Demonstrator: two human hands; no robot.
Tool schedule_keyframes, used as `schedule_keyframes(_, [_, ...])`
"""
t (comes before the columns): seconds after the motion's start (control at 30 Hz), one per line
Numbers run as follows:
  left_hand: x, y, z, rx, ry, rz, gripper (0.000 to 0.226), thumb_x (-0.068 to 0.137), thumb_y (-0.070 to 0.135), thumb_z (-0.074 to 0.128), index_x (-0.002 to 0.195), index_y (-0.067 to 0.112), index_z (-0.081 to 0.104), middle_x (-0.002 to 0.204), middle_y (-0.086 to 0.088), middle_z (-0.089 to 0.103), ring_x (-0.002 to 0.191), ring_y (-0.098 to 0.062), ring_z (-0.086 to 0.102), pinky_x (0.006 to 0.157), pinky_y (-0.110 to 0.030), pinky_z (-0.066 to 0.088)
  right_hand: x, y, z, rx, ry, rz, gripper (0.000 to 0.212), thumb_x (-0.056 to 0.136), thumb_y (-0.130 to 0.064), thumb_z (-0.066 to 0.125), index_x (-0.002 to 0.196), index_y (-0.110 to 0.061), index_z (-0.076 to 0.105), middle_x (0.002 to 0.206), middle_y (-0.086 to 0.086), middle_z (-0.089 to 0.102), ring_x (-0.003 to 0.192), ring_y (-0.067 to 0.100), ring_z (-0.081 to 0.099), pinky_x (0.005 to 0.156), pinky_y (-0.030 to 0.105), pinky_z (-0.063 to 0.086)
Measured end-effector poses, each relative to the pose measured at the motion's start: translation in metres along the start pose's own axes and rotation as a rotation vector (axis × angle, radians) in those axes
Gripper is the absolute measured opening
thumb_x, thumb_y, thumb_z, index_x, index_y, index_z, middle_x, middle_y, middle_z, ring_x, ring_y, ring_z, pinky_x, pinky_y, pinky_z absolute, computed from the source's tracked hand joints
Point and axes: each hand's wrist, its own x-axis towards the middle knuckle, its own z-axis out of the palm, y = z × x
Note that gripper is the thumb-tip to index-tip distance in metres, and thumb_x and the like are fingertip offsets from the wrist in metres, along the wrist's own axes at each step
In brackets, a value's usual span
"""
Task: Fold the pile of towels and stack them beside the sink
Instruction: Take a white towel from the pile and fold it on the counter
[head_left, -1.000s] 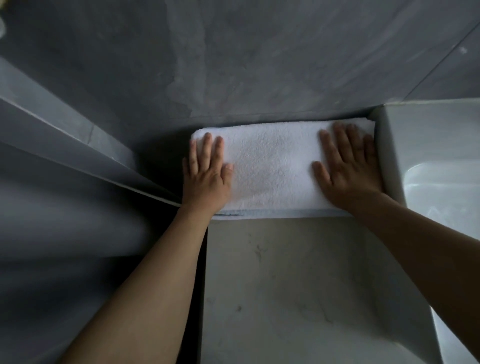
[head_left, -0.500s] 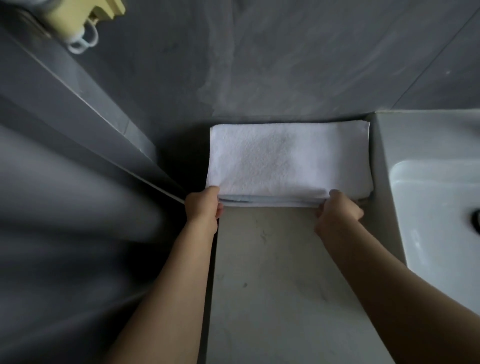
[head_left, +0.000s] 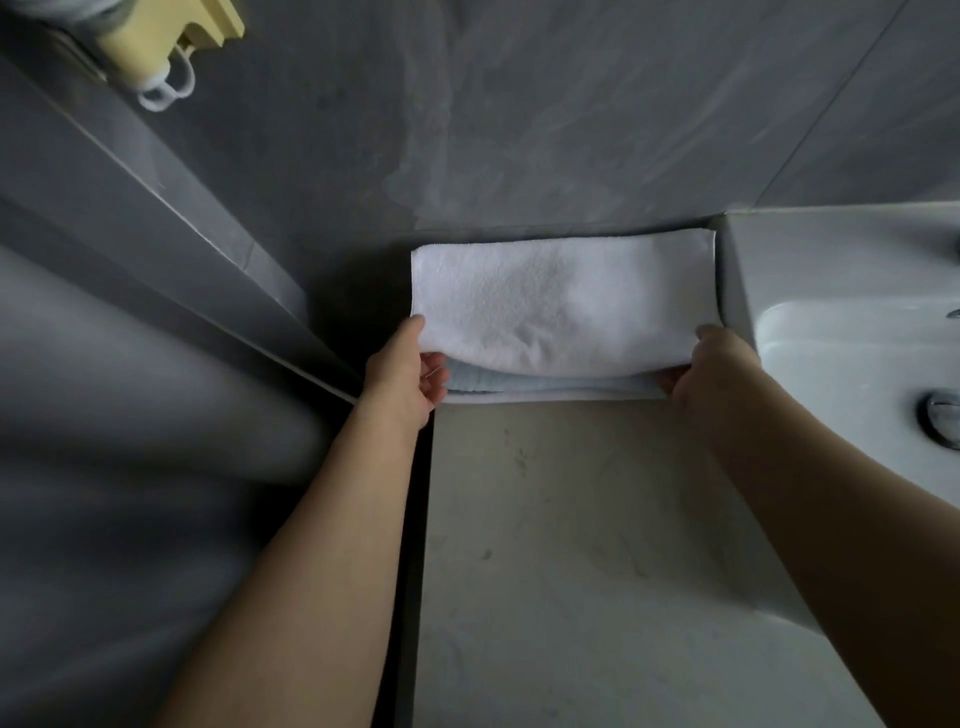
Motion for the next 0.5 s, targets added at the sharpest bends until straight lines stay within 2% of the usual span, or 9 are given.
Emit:
schedule_keyframes(0.07, [0.006, 0.013, 0.002, 0.085, -0.034, -0.040, 0.030, 0.087, 0.043, 0.069, 0.093, 0.015, 0.060, 0.079, -0.005, 0.060, 0.066, -0.014, 0.056, 0.061, -0.026, 0.050, 0.003, -0.010, 0.004, 0.005, 0.063, 0.001, 0.034, 0.088, -0.023, 0.056, 0.123, -0.019, 0.058, 0.098, 0.002, 0.059, 0.079, 0.017, 0.060, 0.085, 0.041, 0.057])
schedule_keyframes(0.13, [0.013, 0.022, 0.005, 0.146, -0.052, 0.005, 0.015, 0.088, 0.028, 0.066, 0.094, 0.016, 0.059, 0.095, -0.007, 0.062, 0.076, -0.017, 0.059, 0.058, -0.027, 0.053, 0.003, -0.021, 0.013, -0.005, 0.114, 0.020, 0.024, 0.086, -0.020, 0.060, 0.110, -0.020, 0.060, 0.109, 0.004, 0.063, 0.076, 0.018, 0.062, 0.077, 0.038, 0.058])
schedule_keyframes(0.2, [0.018, 0.032, 0.011, 0.169, -0.105, 0.065, 0.012, 0.085, 0.017, 0.060, 0.098, 0.017, 0.060, 0.106, -0.008, 0.065, 0.090, -0.022, 0.064, 0.058, -0.029, 0.056, 0.006, -0.031, 0.020, -0.150, 0.062, -0.032, 0.032, 0.088, -0.017, 0.058, 0.120, -0.015, 0.057, 0.119, 0.009, 0.061, 0.072, 0.018, 0.058, 0.078, 0.036, 0.057])
schedule_keyframes(0.27, [0.021, 0.044, 0.016, 0.192, -0.156, 0.075, 0.022, 0.081, 0.019, 0.059, 0.103, 0.017, 0.061, 0.106, -0.008, 0.067, 0.093, -0.025, 0.067, 0.057, -0.031, 0.058, 0.010, -0.039, 0.024, -0.303, 0.005, -0.087, 0.042, 0.085, -0.011, 0.055, 0.127, -0.009, 0.053, 0.124, 0.015, 0.058, 0.085, 0.024, 0.058, 0.085, 0.042, 0.055])
schedule_keyframes(0.3, [0.023, 0.051, 0.018, 0.200, -0.170, 0.058, 0.030, 0.079, 0.023, 0.061, 0.109, 0.017, 0.062, 0.108, -0.008, 0.069, 0.094, -0.026, 0.068, 0.062, -0.035, 0.060, 0.011, -0.044, 0.025, -0.355, 0.003, -0.087, 0.040, 0.081, -0.009, 0.055, 0.121, -0.008, 0.055, 0.118, 0.016, 0.059, 0.090, 0.028, 0.059, 0.085, 0.045, 0.055])
schedule_keyframes(0.37, [0.030, 0.061, 0.022, 0.232, -0.170, 0.010, 0.047, 0.075, 0.034, 0.065, 0.119, 0.019, 0.062, 0.115, -0.006, 0.069, 0.099, -0.026, 0.070, 0.080, -0.042, 0.059, 0.013, -0.054, 0.028, -0.397, -0.028, -0.065, 0.030, 0.077, -0.013, 0.057, 0.107, -0.013, 0.054, 0.101, 0.011, 0.061, 0.086, 0.029, 0.062, 0.076, 0.044, 0.056])
schedule_keyframes(0.43, [0.035, 0.068, 0.025, 0.342, -0.121, 0.010, 0.043, 0.076, 0.038, 0.069, 0.114, 0.019, 0.062, 0.113, -0.005, 0.068, 0.097, -0.025, 0.069, 0.080, -0.039, 0.058, 0.015, -0.062, 0.033, -0.429, -0.080, -0.028, 0.026, 0.080, -0.023, 0.060, 0.104, -0.017, 0.053, 0.091, 0.006, 0.063, 0.077, 0.024, 0.062, 0.063, 0.037, 0.054])
schedule_keyframes(0.5, [0.043, 0.069, 0.030, 0.437, -0.054, 0.073, 0.031, 0.081, 0.034, 0.068, 0.103, 0.014, 0.061, 0.110, -0.005, 0.066, 0.096, -0.025, 0.066, 0.076, -0.037, 0.057, 0.022, -0.066, 0.036, -0.510, -0.105, -0.023, 0.028, 0.082, -0.027, 0.063, 0.107, -0.019, 0.053, 0.091, 0.003, 0.062, 0.075, 0.021, 0.061, 0.056, 0.035, 0.049])
